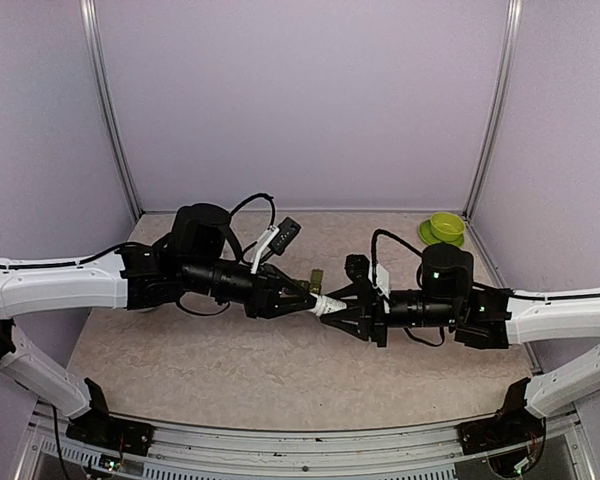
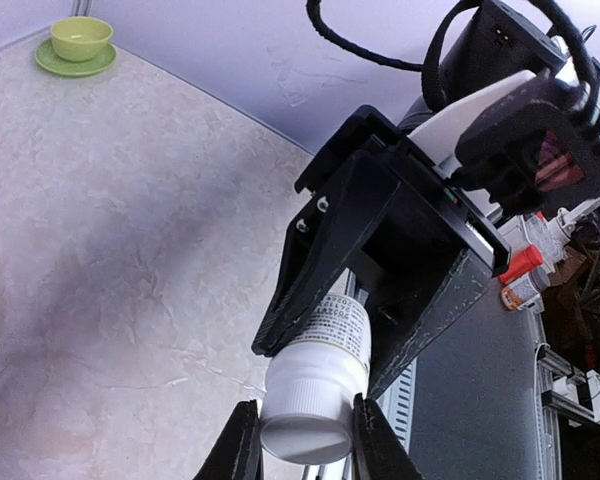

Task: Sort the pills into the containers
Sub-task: Screw the lid of the pill bottle onto the pill bottle.

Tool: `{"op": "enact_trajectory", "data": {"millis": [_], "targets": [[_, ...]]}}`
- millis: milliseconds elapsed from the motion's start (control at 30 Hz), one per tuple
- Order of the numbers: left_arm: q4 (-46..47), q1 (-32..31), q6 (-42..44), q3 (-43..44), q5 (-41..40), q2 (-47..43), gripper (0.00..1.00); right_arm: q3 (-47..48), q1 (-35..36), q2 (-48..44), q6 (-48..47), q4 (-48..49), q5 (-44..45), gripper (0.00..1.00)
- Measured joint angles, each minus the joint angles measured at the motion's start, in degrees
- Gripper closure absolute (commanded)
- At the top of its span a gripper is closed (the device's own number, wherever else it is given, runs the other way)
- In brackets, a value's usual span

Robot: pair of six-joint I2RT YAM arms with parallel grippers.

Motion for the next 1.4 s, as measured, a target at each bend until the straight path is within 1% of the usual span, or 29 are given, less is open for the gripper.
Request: {"op": "enact_trajectory", "data": {"millis": [167, 400, 433, 467, 500, 533, 600, 667, 767, 800, 833, 933, 1067, 1167, 1267, 1400], "targets": [[-1.11, -0.44, 3.41, 0.11, -2.49, -1.92, 1.00, 2.99, -1.90, 1.84, 7.13, -1.44, -5.73, 0.72], [-3.13, -2.19, 9.53, 0.07, -3.04, -4.66, 1.00, 5.46, -3.54, 2.78, 16.46, -3.15, -14.82, 0.72], [-3.28, -2.51, 10.27, 0.04, -3.04, -4.94, 0.97, 5.60, -3.74, 2.78, 17.92, -3.10, -16.22, 0.72], [-3.34, -2.82, 10.73, 0.02, -2.99, -5.18, 0.92, 5.75, -4.11, 2.82, 19.61, -3.13, -17.81, 0.72], [-3.30, -3.10, 11.32, -0.07, -2.99, -5.44, 0.82, 5.86, -4.31, 2.86, 20.79, -3.10, -18.93, 0.72], [-3.28, -3.34, 11.82, -0.17, -3.02, -5.70, 0.68, 6.23, -4.61, 3.15, 22.21, -3.19, -20.46, 0.72], [-3.04, -3.58, 12.37, -0.59, -3.06, -6.43, 0.51, 6.97, -4.92, 3.89, 24.50, -3.08, -23.02, 0.71], [-1.55, -4.42, 13.03, -1.29, -2.64, -6.99, 0.29, 7.80, -5.11, 4.74, 25.99, -2.16, -24.30, 0.71], [1.14, -6.05, 12.35, -2.34, -2.58, -7.85, 0.09, 8.39, -4.83, 4.42, 24.44, -2.32, -23.82, 0.71], [2.01, -6.12, 11.58, -2.67, -2.54, -8.28, 0.03, 8.39, -4.81, 4.07, 23.39, -2.38, -23.08, 0.71], [2.56, -5.81, 10.58, -2.84, -2.45, -8.68, 0.02, 8.37, -4.76, 3.26, 21.62, -2.91, -21.51, 0.71], [3.28, -3.85, 6.43, -2.86, -2.29, -9.44, 0.01, 8.22, -4.85, -0.04, 16.31, -4.24, -16.28, 0.71], [2.78, 0.96, -0.50, -2.86, -2.34, -9.05, 0.01, 7.54, -4.87, -4.17, 8.83, -5.53, -10.88, 0.71], [2.78, 4.17, -5.44, -2.86, -1.84, -7.87, 0.01, 6.75, -4.26, -5.64, 3.21, -6.69, -6.54, 0.71], [3.26, 5.16, -9.90, -2.99, -0.07, -6.67, 0.02, 6.16, -2.01, -5.60, -2.91, -8.68, -0.90, 0.71], [5.22, 5.20, -14.58, -2.99, 3.23, -5.29, 0.07, 6.14, 2.38, -4.72, -9.20, -10.56, 6.58, 0.71]]}}
